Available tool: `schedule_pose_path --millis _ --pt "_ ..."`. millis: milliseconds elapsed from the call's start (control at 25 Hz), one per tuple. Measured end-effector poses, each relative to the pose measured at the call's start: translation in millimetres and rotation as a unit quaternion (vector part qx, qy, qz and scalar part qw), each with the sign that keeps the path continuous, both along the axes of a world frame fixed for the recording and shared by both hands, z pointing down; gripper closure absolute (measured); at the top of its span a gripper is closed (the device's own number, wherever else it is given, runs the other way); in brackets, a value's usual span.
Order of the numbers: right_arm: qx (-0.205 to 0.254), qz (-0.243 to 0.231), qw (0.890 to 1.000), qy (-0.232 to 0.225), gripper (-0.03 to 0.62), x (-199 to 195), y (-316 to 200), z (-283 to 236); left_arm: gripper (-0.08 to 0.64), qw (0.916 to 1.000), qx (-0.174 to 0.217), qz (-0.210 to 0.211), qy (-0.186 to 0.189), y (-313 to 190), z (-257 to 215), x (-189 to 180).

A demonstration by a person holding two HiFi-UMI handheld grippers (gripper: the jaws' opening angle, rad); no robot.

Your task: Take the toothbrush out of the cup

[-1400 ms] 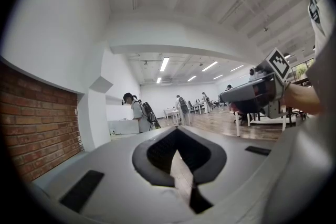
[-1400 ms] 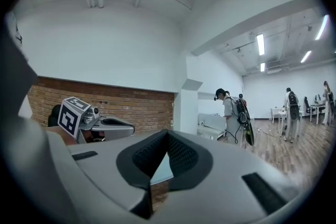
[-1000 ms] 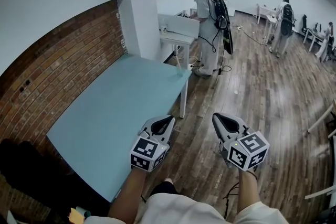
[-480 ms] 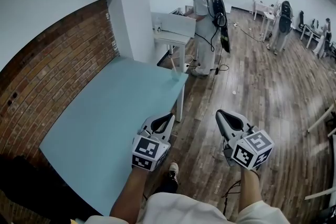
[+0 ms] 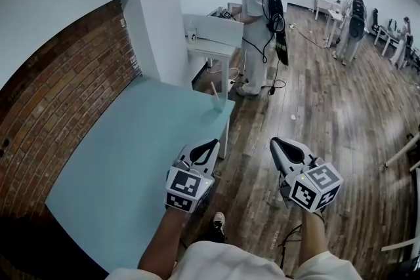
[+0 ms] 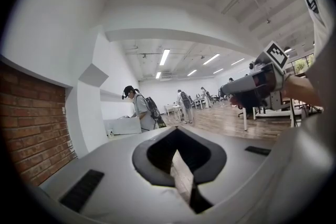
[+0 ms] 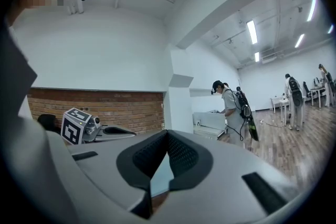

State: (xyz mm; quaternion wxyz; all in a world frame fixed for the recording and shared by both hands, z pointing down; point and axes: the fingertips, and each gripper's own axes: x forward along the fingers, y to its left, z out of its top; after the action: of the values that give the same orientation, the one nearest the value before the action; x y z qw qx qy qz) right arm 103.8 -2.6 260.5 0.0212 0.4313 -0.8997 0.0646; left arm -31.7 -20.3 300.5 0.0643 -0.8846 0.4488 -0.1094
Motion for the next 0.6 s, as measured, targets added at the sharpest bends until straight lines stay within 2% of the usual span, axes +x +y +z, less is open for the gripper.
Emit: schedule_pose_path --millis 160,600 --pt "0.002 0.001 1.000 0.018 0.595 -6 -25 5 0.546 1.0000 -0.005 0.002 0.003 -31 5 -3" --pt "-0.001 0.007 1.000 0.023 0.595 -24 -92 11 0.546 0.9995 -0.020 0.025 0.001 -101 15 -5"
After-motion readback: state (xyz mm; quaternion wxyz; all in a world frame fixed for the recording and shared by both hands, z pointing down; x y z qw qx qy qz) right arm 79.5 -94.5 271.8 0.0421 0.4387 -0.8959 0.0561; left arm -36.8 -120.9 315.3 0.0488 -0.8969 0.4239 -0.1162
